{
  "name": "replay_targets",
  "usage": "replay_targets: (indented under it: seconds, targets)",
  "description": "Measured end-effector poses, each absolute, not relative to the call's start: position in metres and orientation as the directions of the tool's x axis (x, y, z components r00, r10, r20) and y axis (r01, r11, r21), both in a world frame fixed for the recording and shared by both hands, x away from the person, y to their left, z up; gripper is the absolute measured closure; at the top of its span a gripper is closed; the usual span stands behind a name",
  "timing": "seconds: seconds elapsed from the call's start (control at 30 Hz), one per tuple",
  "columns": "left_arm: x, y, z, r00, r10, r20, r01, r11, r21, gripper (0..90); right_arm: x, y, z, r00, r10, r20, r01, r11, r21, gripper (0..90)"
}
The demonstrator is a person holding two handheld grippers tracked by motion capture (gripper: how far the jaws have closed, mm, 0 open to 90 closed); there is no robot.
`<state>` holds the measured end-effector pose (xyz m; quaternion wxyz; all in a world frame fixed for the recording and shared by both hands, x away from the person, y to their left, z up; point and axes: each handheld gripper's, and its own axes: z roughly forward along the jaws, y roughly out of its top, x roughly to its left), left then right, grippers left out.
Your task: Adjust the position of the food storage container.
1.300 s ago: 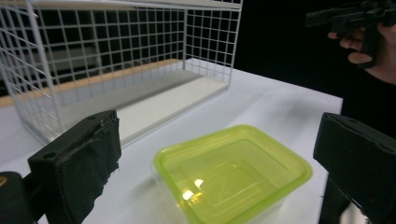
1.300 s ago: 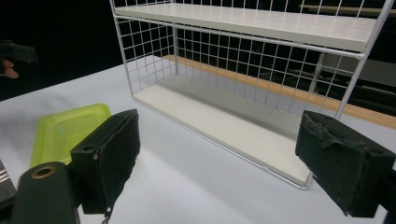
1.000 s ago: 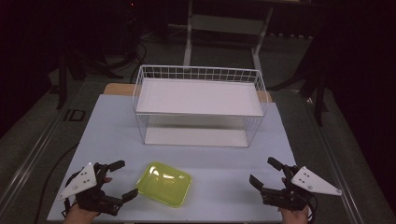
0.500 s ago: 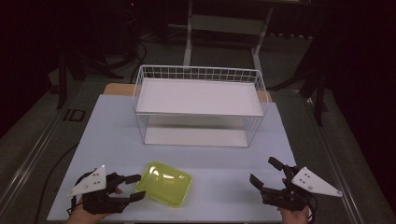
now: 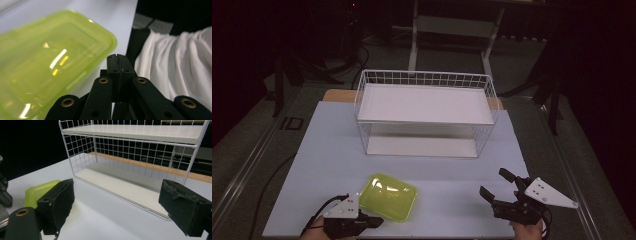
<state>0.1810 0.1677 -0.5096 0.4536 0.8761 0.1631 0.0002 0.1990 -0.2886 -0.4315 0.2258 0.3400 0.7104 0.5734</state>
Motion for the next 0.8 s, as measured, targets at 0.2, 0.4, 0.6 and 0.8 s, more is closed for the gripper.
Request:
replay_targets:
  seconds: [0.2,0.4,0.6,0.8]
  targets:
    - [0.183,0.155,-0.525,0.946,0.3,-0.127,0.289,-0.593,0.752,90.0,0.199,-0.29,-0.431,-0.666,0.742,0.071,0.224,0.108,0.968,13.2]
    - [0.19,0.147,-0.528,0.94,0.322,-0.116,0.298,-0.603,0.74,90.0,0.2,-0.29,-0.432,-0.67,0.738,0.076,0.228,0.108,0.968,13.2]
    - [0.193,0.139,-0.534,0.933,0.337,-0.122,0.313,-0.601,0.735,90.0,0.199,-0.292,-0.431,-0.671,0.737,0.082,0.23,0.102,0.968,13.3]
    - [0.198,0.132,-0.535,0.913,0.383,-0.14,0.354,-0.573,0.739,90.0,0.2,-0.293,-0.432,-0.671,0.736,0.09,0.238,0.099,0.966,13.4]
